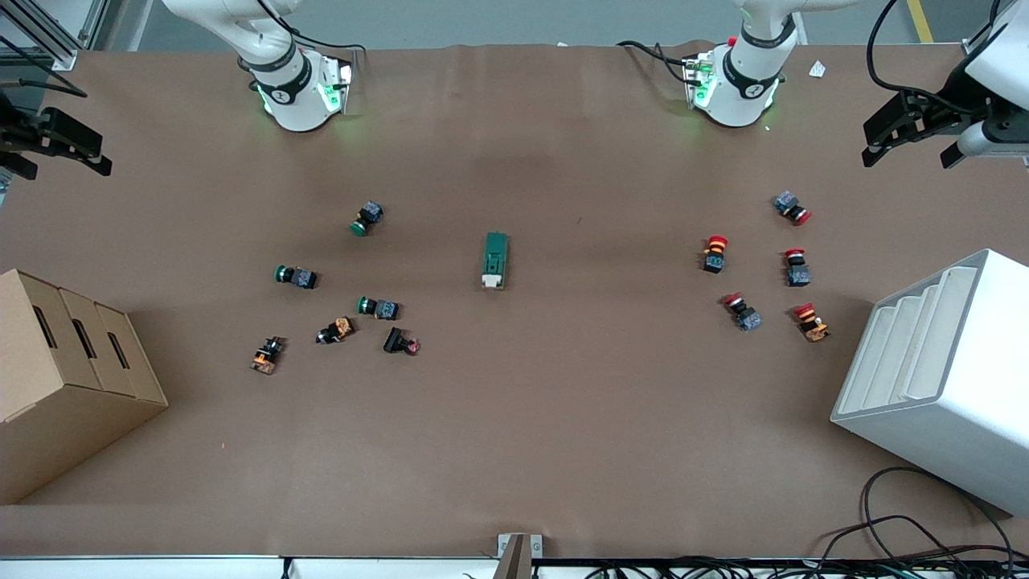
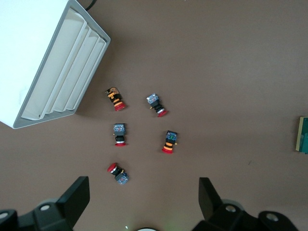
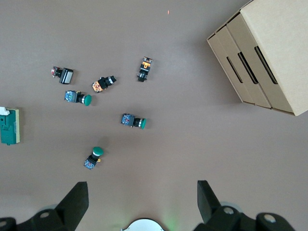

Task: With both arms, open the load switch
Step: 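Reach the left gripper down onto the green load switch base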

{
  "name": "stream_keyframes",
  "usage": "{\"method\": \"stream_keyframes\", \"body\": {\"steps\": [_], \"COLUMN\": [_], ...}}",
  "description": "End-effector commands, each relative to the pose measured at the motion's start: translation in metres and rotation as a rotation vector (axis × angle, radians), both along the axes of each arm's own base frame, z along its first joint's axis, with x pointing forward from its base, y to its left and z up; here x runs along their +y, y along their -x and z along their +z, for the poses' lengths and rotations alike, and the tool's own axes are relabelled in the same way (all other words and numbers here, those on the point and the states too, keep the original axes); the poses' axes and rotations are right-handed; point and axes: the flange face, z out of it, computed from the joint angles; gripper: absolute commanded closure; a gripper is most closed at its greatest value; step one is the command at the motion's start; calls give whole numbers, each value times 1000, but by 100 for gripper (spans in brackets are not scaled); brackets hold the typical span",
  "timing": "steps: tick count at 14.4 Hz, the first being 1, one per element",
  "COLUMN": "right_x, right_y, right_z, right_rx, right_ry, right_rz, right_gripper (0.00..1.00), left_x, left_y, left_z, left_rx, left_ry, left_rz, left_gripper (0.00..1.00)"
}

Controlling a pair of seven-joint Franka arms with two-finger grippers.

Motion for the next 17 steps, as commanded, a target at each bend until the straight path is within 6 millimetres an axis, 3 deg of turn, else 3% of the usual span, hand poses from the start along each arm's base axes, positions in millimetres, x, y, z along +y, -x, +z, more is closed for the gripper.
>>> {"method": "stream_keyframes", "body": {"steps": [1, 5, 7, 8, 10, 13, 15, 17], "right_x": [0, 1, 1, 1, 1, 1, 1, -3], "right_y": [4, 4, 4, 4, 4, 4, 3, 0], "right_z": [2, 3, 3, 3, 2, 3, 3, 0], "right_rx": [-1, -2, -4, -2, -1, -4, -8, -5], "right_ry": [5, 5, 5, 5, 5, 5, 6, 6], "right_rz": [6, 6, 6, 6, 6, 6, 8, -4], "right_gripper": [0, 0, 0, 0, 0, 0, 0, 0], "left_x": [2, -16, -57, -82, -154, -262, -339, -391], "left_y": [5, -9, -15, -19, -19, -11, 12, 32], "left_z": [7, 8, -3, -17, -44, -104, -158, -205], "left_rx": [-10, -20, -44, -44, -49, -63, -145, -165], "left_ry": [-18, -3, 31, 56, 66, 24, -101, -104], "left_rz": [-13, -25, -38, -35, 0, 124, 134, 193], "left_gripper": [0, 0, 0, 0, 0, 0, 0, 0]}}
